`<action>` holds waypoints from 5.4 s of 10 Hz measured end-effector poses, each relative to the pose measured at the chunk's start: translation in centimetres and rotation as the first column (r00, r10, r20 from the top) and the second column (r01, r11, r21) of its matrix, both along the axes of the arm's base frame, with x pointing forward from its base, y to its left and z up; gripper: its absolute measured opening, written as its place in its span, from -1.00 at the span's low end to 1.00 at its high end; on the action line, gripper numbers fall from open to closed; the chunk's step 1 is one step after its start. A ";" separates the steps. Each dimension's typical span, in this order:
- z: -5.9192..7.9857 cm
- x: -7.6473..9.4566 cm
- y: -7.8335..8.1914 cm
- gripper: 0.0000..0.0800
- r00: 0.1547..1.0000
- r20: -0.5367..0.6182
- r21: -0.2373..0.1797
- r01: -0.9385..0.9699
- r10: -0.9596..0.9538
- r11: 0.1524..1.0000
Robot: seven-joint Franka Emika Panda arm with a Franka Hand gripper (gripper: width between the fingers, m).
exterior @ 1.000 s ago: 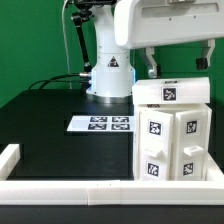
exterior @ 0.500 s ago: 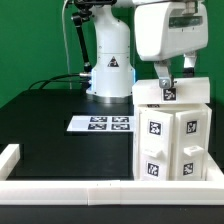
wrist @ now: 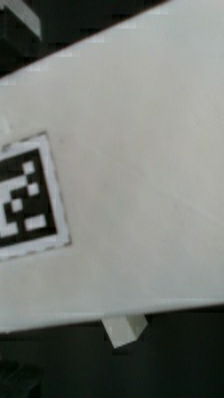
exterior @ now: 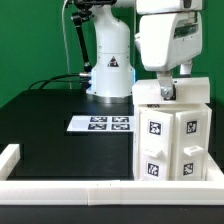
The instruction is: Assemble cabinet
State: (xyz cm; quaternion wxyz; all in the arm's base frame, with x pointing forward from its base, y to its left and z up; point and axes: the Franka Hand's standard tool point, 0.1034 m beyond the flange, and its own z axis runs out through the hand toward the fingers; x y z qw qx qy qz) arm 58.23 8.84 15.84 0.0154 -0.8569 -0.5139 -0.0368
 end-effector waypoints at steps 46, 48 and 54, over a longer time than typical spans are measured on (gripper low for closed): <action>2.1 0.8 0.3 0.99 -0.918 -0.322 -0.223 0.311 -0.231 -0.924; 1.9 0.7 0.3 0.99 -0.900 -0.326 -0.208 0.366 -0.289 -0.907; 2.4 0.8 1.0 0.99 -0.343 -0.253 -0.057 0.939 -0.905 -0.340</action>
Offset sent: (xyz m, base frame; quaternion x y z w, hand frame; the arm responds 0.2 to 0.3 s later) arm 0.0000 0.0000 0.0000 0.0000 0.0000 0.0000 1.0000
